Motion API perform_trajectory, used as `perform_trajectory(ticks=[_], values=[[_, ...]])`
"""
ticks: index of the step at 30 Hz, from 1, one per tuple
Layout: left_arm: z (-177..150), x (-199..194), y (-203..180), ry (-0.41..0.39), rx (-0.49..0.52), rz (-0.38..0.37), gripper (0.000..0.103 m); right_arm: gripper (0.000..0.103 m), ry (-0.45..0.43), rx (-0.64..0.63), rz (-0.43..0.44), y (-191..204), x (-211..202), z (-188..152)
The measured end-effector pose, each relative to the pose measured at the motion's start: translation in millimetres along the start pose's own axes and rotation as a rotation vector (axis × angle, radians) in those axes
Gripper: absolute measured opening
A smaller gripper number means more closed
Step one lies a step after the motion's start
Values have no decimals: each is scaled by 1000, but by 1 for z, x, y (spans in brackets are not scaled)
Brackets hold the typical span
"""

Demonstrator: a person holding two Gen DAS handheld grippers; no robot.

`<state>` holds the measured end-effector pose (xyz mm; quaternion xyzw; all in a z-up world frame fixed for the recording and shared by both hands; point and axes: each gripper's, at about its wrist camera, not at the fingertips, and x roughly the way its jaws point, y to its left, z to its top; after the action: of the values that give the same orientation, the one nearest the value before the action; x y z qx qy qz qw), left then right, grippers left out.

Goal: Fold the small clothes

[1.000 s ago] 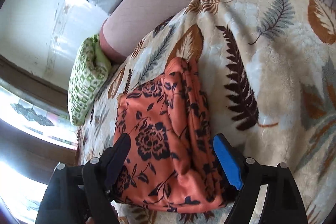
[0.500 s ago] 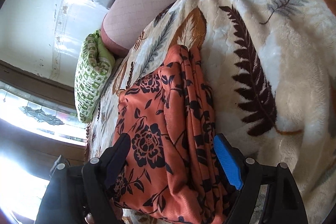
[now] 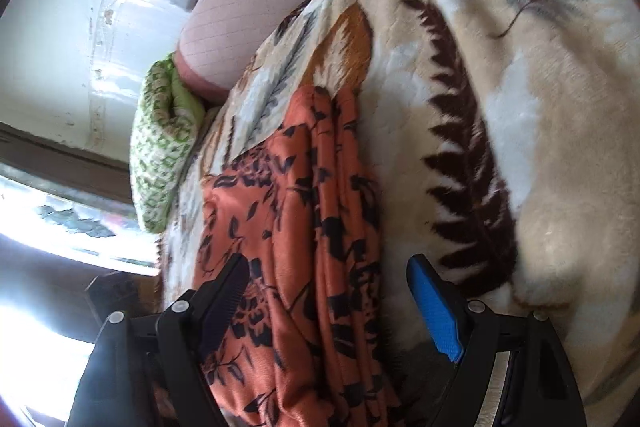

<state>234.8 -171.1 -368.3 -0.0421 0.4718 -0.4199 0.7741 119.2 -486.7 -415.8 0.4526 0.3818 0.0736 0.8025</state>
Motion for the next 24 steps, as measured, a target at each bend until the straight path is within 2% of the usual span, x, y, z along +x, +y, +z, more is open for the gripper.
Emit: perform_trajectory(ticks=[2, 6, 11, 20, 22, 24], values=[[1, 1, 2, 17, 7, -15, 86, 84, 45, 7, 25, -2, 7, -2], [4, 5, 12, 48, -42, -74, 86, 84, 127, 6, 74, -4, 18, -7], [3, 22, 15, 114, -56, -87, 86, 82, 148, 13, 121, -5, 27, -8], [3, 27, 18, 137, -92, -131, 86, 82, 165, -22, 187, 8, 47, -12], [0, 22, 21, 138, -106, -148, 85, 79, 163, 3, 224, 8, 49, -14], [-3, 20, 23, 135, -115, -154, 83, 70, 162, -5, 208, 8, 51, -17]])
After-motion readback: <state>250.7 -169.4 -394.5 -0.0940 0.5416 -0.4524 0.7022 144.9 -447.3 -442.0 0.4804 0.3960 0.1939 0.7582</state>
